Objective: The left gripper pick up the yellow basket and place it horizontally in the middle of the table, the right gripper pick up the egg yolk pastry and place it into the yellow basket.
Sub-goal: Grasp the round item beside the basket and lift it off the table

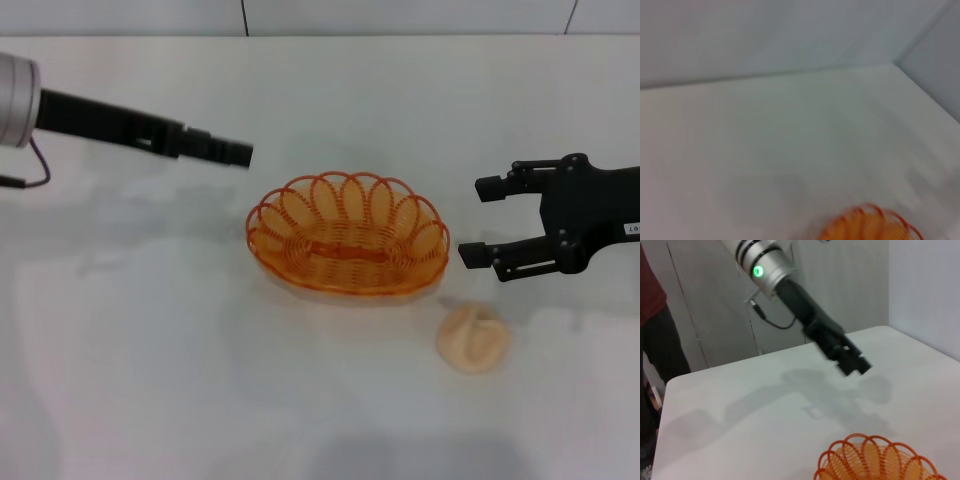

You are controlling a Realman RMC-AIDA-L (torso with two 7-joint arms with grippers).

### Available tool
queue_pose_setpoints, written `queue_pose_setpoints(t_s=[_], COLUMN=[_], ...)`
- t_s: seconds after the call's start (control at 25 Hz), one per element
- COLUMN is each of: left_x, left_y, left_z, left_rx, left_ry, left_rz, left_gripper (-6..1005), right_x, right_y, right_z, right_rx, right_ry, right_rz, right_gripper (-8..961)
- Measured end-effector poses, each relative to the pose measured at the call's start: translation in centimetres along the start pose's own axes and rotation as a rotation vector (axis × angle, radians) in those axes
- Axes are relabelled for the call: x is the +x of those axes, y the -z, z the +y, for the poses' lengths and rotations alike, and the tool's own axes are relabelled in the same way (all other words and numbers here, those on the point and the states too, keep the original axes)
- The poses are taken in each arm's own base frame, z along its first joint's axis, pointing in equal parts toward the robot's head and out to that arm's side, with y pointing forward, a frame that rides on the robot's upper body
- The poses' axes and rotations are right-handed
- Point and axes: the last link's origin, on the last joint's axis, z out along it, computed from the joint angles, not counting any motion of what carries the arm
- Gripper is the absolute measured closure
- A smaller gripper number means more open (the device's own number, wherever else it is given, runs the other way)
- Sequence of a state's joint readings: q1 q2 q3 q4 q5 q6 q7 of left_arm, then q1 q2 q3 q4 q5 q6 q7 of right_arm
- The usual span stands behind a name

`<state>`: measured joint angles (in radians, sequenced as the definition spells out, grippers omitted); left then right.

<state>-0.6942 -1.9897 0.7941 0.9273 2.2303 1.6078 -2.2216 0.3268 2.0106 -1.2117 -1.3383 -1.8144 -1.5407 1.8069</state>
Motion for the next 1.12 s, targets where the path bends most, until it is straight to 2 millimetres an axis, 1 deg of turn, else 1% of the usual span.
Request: queue_pose_setpoints(t_s=[0.28, 0.36, 0.44, 0.6, 0.88, 1.12], left_x=[-2.1, -2.6, -3.2, -4.2, -4.5, -4.3], left_y=[1.5, 1.8, 1.8, 1.2, 1.1, 0.9], left_z=[2.0, 2.2, 2.4, 2.7, 2.8, 2.8], left_rx=[-0.132, -0.138, -0.139, -0.152, -0.153, -0.151], left_ry=[-0.14, -0.164, -0.18, -0.204, -0.205, -0.21], left_rz=[-0.161, -0.214, -0.263, -0.34, -0.349, -0.348], left_gripper=[109, 109, 109, 109, 109, 110], right_x=[-0.1, 0.0, 0.2, 0.9, 1.8, 2.2], right_y=[-0.3, -0.3, -0.3, -0.3, -0.9, -2.1], right_z=[-0.2, -0.3, -0.4, -0.2, 0.3, 0.6], right_rx=[0.007, 0.011, 0.013, 0.004, -0.019, -0.031], right_ry=[-0.01, -0.016, -0.023, -0.039, -0.033, -0.013], right_rz=[0.013, 0.03, 0.06, 0.143, 0.259, 0.313], right_gripper=[185, 186, 187, 188, 190, 192])
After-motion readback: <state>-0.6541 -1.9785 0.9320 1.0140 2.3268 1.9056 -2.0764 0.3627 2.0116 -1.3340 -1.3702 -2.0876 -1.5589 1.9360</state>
